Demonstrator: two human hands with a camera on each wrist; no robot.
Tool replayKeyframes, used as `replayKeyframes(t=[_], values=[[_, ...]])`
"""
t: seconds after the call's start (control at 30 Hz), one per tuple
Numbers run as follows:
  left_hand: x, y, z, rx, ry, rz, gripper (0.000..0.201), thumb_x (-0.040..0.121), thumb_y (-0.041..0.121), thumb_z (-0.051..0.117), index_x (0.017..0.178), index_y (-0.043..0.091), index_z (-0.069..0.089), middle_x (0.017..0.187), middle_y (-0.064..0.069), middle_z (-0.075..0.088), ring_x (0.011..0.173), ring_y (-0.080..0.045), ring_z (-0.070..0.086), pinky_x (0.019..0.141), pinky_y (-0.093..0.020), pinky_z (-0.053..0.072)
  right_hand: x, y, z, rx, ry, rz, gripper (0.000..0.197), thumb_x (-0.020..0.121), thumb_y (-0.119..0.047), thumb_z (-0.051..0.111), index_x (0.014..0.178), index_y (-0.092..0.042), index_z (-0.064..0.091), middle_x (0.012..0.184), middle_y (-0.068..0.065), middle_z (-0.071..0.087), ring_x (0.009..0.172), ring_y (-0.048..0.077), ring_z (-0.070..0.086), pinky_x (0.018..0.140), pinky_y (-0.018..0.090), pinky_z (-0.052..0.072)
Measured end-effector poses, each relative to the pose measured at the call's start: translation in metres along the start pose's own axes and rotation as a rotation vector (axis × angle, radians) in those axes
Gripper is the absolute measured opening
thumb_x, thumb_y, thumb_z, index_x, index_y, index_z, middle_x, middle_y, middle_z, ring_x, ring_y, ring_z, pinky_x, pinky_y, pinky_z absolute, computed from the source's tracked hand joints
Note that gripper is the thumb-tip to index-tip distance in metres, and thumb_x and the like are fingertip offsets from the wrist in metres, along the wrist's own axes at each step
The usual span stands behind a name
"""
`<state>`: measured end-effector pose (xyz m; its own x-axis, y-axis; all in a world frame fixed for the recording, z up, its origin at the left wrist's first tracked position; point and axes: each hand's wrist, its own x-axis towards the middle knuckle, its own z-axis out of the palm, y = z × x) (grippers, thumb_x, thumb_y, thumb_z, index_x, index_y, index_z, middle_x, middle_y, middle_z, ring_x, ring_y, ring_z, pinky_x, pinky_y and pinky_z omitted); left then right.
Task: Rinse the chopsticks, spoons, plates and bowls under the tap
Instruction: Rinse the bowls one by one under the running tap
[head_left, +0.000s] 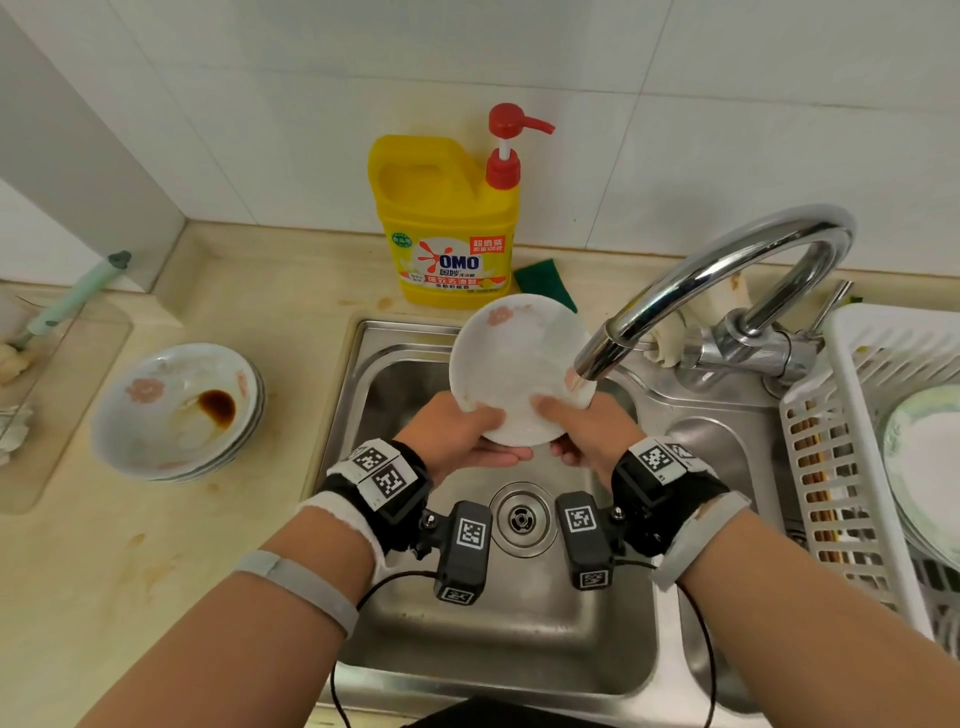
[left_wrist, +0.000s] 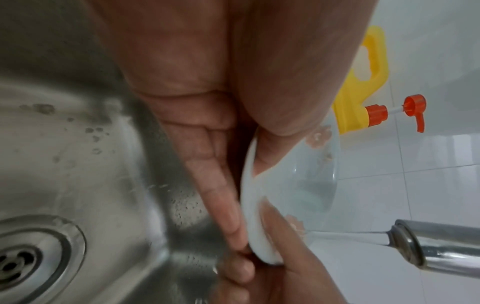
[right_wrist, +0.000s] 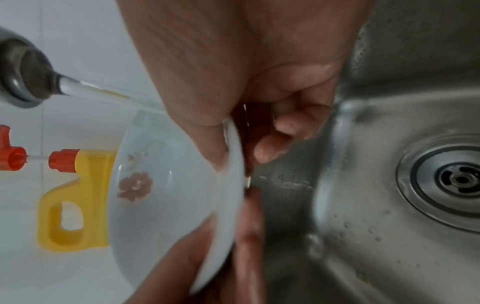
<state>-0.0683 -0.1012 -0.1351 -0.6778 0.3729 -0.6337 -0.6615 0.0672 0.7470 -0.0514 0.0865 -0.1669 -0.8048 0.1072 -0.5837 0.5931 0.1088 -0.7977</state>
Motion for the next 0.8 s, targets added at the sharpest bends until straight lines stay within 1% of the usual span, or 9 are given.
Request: replayKeyframes(t=[0.07,0.17,0.23,0.33,0.4,0.5,0.6,0.73,0.8], values=[[0.0,0.003,-0.004,0.06,-0.001,-0.007,0.036,0.102,0.004,0.05,0.137,-0.004,0.048,0.102,-0.029,0.073,0.09,-0.035,0.076,0.075,-0.034,0.064,0.003,-0.009,-0.005,-0.035,0.06,0.043,0.039,0.093,-0.047,0.068,0.097,-0.009,0.066,0.069,0.007,0.07,0.051,0.017,0.061,0.049,0.028,0.045],[-0.001,0.007,-0.007,0.16,-0.008,-0.008,0.035,0.101,0.004,0.053,0.134,-0.005,0.049,0.099,-0.029,0.073,0.089,-0.036,0.076,0.077,-0.036,0.064,0.007,-0.021,-0.008,-0.159,0.098,0.113,0.055,0.09,-0.067,0.059,0.098,-0.014,0.062,0.08,0.014,0.076,0.058,0.026,0.07,0.055,0.031,0.051],[-0.002,0.009,-0.006,0.187,0.001,0.009,0.033,0.1,0.005,0.055,0.132,-0.005,0.051,0.094,-0.027,0.075,0.086,-0.033,0.077,0.074,-0.034,0.064,0.007,-0.025,-0.01,-0.253,0.128,0.066,0.055,0.091,-0.071,0.054,0.095,-0.017,0.061,0.08,0.013,0.075,0.057,0.026,0.071,0.053,0.03,0.052],[0.0,0.006,-0.002,0.119,0.051,0.035,0.034,0.1,0.008,0.057,0.131,-0.005,0.052,0.094,-0.028,0.074,0.084,-0.031,0.076,0.074,-0.033,0.064,0.005,-0.025,-0.014,-0.319,0.149,-0.069,0.043,0.096,-0.062,0.052,0.088,-0.02,0.06,0.072,0.011,0.073,0.049,0.021,0.065,0.038,0.022,0.044],[0.002,0.003,0.002,0.036,0.088,0.043,0.036,0.1,0.013,0.061,0.131,-0.005,0.054,0.097,-0.028,0.074,0.088,-0.034,0.076,0.076,-0.036,0.064,0.005,-0.021,-0.014,-0.285,0.139,-0.093,0.039,0.098,-0.055,0.055,0.087,-0.019,0.06,0.071,0.011,0.071,0.048,0.02,0.061,0.039,0.019,0.042],[0.002,0.0,0.008,-0.047,0.068,0.02,0.037,0.1,0.019,0.064,0.129,-0.002,0.056,0.1,-0.026,0.075,0.092,-0.034,0.076,0.079,-0.038,0.064,0.004,-0.011,-0.007,-0.17,0.124,-0.062,0.031,0.1,-0.042,0.06,0.085,-0.014,0.058,0.067,0.005,0.061,0.048,0.016,0.052,0.045,0.024,0.04],[0.002,-0.001,0.011,-0.073,0.028,0.017,0.033,0.101,0.015,0.06,0.131,0.001,0.055,0.104,-0.025,0.074,0.093,-0.035,0.076,0.079,-0.037,0.064,0.003,0.0,0.001,-0.039,0.09,-0.046,0.025,0.096,-0.033,0.069,0.087,-0.011,0.061,0.064,0.003,0.057,0.047,0.013,0.046,0.049,0.027,0.038],[0.002,-0.001,0.008,-0.045,0.035,0.038,0.034,0.102,0.007,0.054,0.135,-0.001,0.051,0.107,-0.027,0.073,0.092,-0.037,0.075,0.073,-0.034,0.064,0.0,0.006,-0.001,-0.053,0.051,-0.048,0.031,0.092,-0.035,0.073,0.091,-0.005,0.065,0.055,-0.001,0.056,0.042,0.01,0.046,0.046,0.025,0.038],[0.002,0.0,0.007,-0.019,0.05,0.044,0.034,0.102,0.005,0.053,0.134,-0.003,0.051,0.106,-0.029,0.072,0.089,-0.038,0.076,0.071,-0.034,0.064,0.0,0.0,-0.003,-0.109,0.074,-0.036,0.034,0.093,-0.038,0.07,0.097,-0.005,0.067,0.059,0.0,0.063,0.044,0.011,0.053,0.047,0.027,0.043]])
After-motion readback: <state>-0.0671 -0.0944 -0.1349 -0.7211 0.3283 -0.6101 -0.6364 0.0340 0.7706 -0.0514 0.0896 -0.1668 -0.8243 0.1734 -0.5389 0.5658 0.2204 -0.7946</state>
